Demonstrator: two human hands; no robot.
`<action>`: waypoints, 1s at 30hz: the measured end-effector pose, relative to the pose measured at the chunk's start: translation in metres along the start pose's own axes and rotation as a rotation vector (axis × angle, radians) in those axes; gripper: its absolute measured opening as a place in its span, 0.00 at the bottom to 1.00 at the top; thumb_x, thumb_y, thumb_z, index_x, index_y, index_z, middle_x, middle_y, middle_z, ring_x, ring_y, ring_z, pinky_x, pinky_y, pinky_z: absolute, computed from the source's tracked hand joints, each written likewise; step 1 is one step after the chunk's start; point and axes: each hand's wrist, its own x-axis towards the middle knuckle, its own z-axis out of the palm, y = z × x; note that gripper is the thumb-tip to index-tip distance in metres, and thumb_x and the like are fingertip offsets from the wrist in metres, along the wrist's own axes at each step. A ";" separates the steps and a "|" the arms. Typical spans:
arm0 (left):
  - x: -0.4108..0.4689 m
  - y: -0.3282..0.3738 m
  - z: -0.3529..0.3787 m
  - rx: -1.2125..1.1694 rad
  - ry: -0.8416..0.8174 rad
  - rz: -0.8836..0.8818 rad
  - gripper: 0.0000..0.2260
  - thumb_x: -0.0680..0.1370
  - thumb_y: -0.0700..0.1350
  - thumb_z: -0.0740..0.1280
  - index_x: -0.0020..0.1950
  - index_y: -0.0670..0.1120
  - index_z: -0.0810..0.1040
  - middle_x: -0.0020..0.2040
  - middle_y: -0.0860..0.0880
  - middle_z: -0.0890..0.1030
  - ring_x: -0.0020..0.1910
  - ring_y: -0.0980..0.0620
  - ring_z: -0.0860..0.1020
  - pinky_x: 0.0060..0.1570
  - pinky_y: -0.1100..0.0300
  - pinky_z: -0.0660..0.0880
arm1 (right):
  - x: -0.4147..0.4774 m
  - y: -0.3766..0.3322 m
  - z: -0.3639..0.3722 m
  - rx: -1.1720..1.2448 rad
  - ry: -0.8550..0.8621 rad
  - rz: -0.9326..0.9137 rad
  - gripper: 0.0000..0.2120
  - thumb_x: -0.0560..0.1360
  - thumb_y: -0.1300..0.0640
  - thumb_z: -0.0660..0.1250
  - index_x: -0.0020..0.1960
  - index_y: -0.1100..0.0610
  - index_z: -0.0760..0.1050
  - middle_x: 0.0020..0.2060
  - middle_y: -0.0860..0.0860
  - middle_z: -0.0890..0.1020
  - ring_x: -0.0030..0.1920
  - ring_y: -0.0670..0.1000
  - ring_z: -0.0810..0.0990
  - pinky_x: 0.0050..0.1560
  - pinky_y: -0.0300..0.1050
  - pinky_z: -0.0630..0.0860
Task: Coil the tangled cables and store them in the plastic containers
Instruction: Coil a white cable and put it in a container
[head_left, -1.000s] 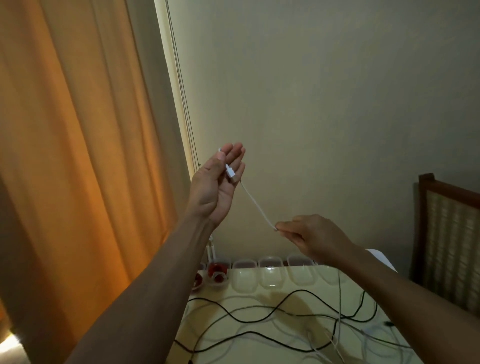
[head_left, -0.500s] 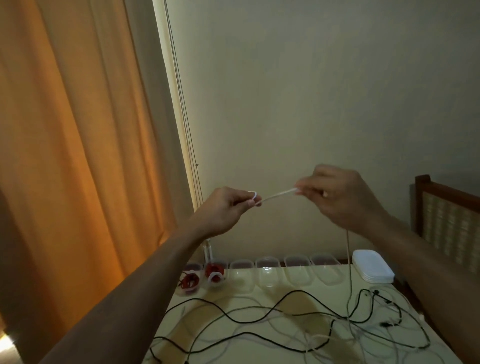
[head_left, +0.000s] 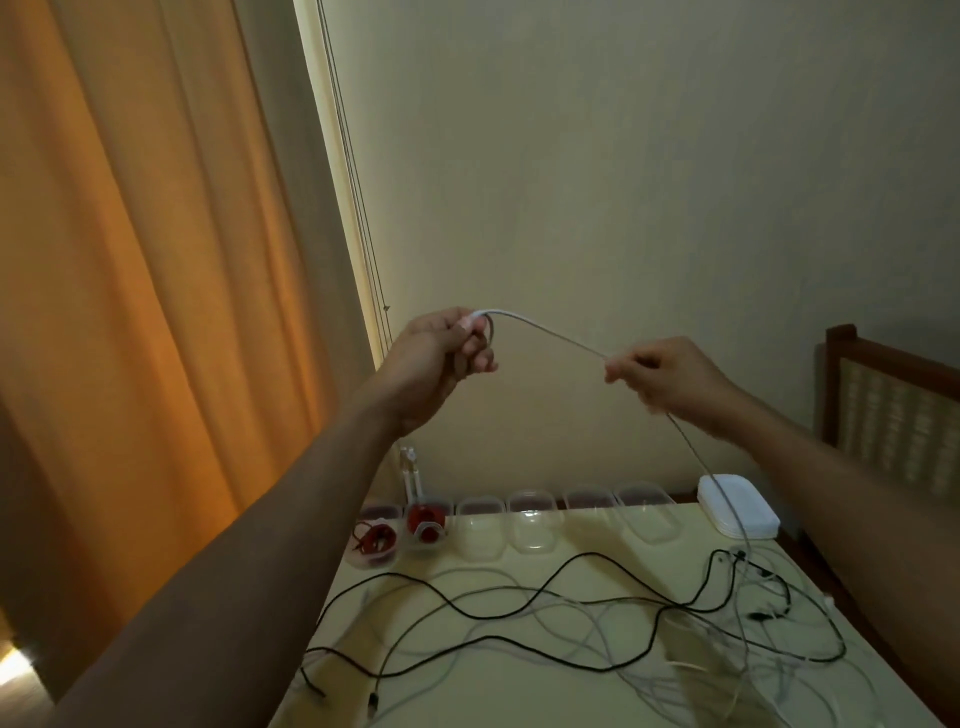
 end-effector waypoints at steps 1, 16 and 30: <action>0.000 -0.001 -0.004 -0.048 0.048 -0.004 0.14 0.86 0.37 0.52 0.45 0.43 0.73 0.34 0.48 0.68 0.34 0.51 0.72 0.48 0.55 0.77 | -0.011 0.019 0.004 -0.014 -0.045 0.037 0.09 0.80 0.54 0.67 0.47 0.56 0.84 0.32 0.52 0.78 0.31 0.49 0.73 0.32 0.44 0.72; -0.014 -0.048 -0.005 0.303 0.300 -0.195 0.11 0.87 0.39 0.57 0.55 0.39 0.80 0.42 0.43 0.80 0.43 0.49 0.82 0.58 0.51 0.82 | -0.005 0.053 -0.008 -0.140 0.131 0.150 0.07 0.81 0.52 0.68 0.50 0.49 0.85 0.32 0.52 0.80 0.32 0.51 0.74 0.34 0.47 0.73; -0.010 -0.040 -0.013 0.347 0.256 -0.321 0.12 0.86 0.40 0.58 0.57 0.37 0.80 0.42 0.42 0.81 0.45 0.45 0.83 0.59 0.47 0.81 | 0.087 -0.092 -0.050 -0.201 0.317 -0.165 0.08 0.78 0.49 0.72 0.51 0.51 0.86 0.30 0.45 0.76 0.29 0.43 0.69 0.33 0.39 0.67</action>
